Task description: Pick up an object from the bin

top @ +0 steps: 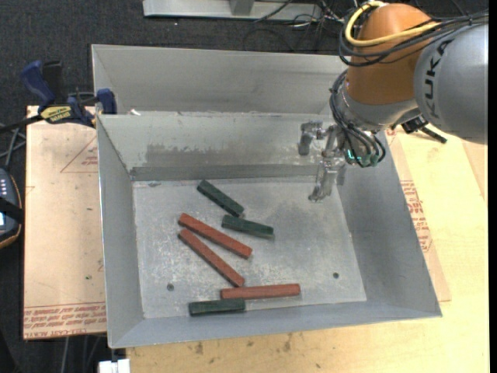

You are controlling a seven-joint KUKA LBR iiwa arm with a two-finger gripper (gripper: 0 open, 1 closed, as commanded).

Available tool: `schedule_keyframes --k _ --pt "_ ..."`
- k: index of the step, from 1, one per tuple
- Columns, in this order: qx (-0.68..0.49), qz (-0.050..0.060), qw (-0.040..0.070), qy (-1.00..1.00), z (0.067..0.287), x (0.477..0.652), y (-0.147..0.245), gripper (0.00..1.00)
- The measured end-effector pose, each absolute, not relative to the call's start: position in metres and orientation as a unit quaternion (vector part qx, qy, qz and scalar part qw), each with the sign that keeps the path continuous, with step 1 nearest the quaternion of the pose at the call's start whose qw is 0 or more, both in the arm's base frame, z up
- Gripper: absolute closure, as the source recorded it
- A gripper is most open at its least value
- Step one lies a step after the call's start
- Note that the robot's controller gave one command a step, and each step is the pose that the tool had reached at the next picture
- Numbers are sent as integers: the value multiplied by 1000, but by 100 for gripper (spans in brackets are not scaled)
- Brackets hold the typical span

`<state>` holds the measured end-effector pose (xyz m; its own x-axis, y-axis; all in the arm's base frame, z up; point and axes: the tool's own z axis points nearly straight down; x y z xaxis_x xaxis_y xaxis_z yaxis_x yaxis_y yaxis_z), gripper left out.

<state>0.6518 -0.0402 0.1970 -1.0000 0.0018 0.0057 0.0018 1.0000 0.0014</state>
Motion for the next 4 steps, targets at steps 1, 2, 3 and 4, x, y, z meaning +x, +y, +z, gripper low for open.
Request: schedule_keyframes --k 1,2,3,4 --pt "0 0 -1 -1000 202 653 -40 0" --pt "-71 0 -2 -997 158 635 -17 0" --pt "-38 0 0 -999 140 622 15 0" --pt "-122 -1 -1 -993 123 613 38 0"
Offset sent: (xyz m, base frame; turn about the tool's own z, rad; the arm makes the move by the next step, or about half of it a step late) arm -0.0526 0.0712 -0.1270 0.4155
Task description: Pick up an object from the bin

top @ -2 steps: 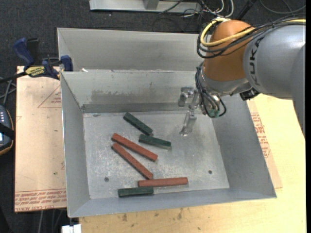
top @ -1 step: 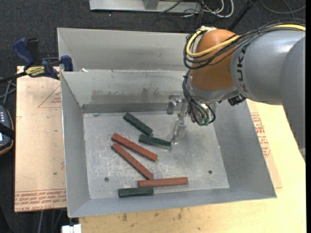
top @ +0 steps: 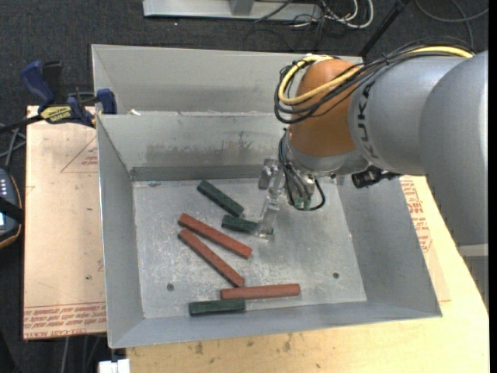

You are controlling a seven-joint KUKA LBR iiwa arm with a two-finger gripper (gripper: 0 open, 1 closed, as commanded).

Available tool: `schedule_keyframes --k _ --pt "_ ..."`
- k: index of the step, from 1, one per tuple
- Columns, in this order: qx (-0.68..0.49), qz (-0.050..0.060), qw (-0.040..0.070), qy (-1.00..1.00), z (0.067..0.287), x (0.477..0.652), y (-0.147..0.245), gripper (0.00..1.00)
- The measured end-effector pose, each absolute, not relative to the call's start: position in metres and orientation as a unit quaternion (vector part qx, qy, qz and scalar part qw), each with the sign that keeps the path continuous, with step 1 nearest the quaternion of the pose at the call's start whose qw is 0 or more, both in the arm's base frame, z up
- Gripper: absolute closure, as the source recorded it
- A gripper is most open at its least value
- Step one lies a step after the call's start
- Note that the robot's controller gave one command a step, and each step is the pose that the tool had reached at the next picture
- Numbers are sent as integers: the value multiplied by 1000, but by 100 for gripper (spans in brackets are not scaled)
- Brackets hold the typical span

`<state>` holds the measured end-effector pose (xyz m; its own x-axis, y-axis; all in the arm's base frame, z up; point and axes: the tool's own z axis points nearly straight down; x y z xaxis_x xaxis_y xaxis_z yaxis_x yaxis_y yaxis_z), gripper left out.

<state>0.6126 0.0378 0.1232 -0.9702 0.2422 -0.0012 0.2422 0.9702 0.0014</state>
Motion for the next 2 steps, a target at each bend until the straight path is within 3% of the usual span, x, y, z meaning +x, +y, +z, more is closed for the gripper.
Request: schedule_keyframes --k 1,2 --pt "95 0 1 995 92 619 47 0" --pt "150 0 2 989 72 609 58 100"
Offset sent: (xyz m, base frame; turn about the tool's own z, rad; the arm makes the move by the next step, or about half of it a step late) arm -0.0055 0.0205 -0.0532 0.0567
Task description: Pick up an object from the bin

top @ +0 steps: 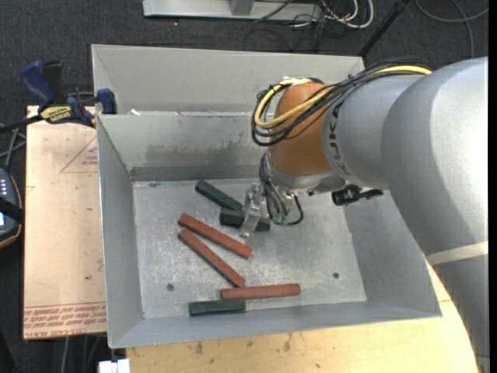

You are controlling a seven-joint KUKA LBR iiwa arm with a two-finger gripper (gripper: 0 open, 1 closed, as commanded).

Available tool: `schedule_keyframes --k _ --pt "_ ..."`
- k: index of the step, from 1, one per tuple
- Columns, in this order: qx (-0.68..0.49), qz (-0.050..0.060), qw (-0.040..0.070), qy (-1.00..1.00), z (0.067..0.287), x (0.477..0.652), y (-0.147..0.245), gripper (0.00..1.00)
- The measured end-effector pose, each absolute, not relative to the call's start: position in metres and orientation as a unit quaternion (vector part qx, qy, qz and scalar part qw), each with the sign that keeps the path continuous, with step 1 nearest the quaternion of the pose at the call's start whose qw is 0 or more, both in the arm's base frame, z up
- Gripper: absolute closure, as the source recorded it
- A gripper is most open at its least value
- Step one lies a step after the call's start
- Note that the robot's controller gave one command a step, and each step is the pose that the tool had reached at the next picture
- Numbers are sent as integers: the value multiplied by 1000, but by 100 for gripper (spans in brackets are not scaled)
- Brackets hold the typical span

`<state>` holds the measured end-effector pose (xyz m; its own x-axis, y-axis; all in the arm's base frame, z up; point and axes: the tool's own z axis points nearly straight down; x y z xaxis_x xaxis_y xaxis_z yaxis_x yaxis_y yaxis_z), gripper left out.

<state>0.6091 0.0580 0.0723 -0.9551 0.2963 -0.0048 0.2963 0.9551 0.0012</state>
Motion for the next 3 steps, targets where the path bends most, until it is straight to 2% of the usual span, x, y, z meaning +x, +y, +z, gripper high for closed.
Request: schedule_keyframes --k 2,3 --pt "150 0 1 989 75 608 58 100" --pt "149 -1 -4 989 94 605 58 100"
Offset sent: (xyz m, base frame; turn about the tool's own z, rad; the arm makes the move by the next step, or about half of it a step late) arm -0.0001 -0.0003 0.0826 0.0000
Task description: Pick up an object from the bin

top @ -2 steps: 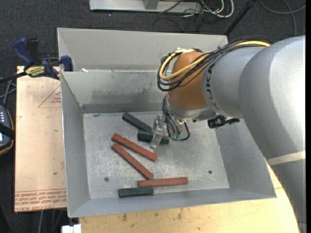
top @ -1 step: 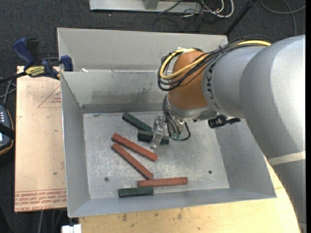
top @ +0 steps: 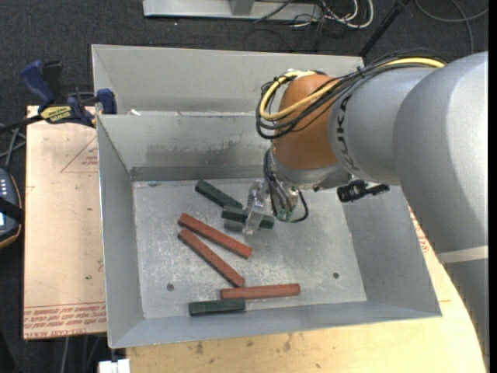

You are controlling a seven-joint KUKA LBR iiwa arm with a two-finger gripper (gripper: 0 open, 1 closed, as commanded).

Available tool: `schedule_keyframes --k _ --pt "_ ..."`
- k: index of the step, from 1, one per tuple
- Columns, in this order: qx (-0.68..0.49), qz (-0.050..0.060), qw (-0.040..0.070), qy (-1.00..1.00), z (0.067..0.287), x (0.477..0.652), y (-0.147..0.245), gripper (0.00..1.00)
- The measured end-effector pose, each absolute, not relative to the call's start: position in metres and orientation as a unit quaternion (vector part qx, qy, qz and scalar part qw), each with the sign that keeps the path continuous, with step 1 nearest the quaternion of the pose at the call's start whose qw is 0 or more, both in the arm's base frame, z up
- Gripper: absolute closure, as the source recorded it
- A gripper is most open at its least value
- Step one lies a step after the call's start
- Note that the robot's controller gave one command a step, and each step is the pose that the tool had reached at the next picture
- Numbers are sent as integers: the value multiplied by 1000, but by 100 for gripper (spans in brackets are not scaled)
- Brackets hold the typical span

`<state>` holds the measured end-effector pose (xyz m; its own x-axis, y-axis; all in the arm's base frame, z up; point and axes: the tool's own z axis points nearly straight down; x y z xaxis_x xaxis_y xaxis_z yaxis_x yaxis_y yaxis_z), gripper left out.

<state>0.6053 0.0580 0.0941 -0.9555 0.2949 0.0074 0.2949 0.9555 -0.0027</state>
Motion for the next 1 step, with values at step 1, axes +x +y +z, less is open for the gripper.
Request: schedule_keyframes --k 1 --pt "-149 0 2 -989 119 607 58 100"
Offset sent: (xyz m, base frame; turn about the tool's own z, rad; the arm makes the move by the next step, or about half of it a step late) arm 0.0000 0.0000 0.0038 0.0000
